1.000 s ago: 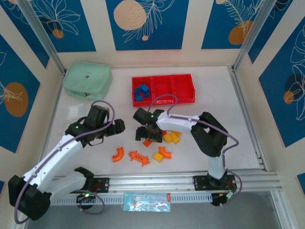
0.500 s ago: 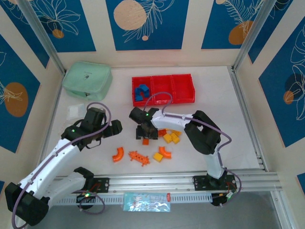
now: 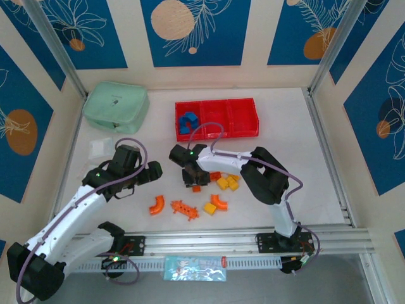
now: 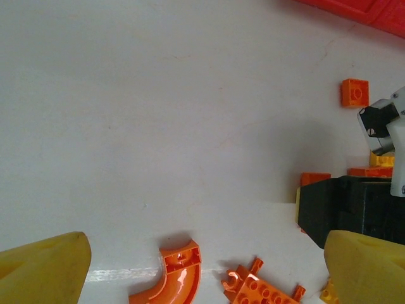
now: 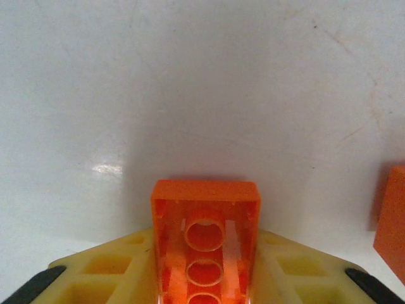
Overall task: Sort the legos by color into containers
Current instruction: Pick up the lego from the center of the table, then place the lego in the container.
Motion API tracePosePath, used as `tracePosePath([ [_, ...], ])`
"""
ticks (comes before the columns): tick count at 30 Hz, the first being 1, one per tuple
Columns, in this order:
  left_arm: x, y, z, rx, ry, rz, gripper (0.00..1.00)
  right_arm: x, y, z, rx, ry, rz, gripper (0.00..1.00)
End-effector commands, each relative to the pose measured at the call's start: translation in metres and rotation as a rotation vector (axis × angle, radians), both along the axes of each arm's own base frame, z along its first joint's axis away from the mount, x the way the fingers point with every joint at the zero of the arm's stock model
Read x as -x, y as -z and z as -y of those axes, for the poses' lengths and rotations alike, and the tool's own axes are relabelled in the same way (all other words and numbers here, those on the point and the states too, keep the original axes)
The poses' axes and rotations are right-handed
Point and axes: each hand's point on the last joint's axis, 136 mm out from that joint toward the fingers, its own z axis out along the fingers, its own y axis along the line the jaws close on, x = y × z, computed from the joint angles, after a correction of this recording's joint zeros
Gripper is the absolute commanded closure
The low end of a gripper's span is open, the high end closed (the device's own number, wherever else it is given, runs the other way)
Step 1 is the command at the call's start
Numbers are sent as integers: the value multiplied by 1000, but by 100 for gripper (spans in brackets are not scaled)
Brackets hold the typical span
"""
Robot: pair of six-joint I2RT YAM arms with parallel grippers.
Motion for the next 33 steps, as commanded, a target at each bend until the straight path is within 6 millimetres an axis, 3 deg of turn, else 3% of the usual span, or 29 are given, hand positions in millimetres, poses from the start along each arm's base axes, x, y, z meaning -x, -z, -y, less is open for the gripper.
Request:
tracePosePath([
  [1,2,-3,1,32,-7,-10,5,-2,-6,-14,-38,-35,16,65],
  [8,-3,-7,9,49,6,-27,2,-25,-46,-6,-109,-52,92,68],
  [14,-17,-16,22,81,31,-14,1,-77,-95,14,-187,-48,219,68],
  [18,-30,-22,31,89,57,0,1,-123,-113,33,-185,-36,302,68],
  [24,-53,-30,47,121,72,29,1,-181,-127,53,-196,-19,385,68],
  [33,-83,-24,67,155,87,40,1,-244,-121,66,-158,-23,437,68],
])
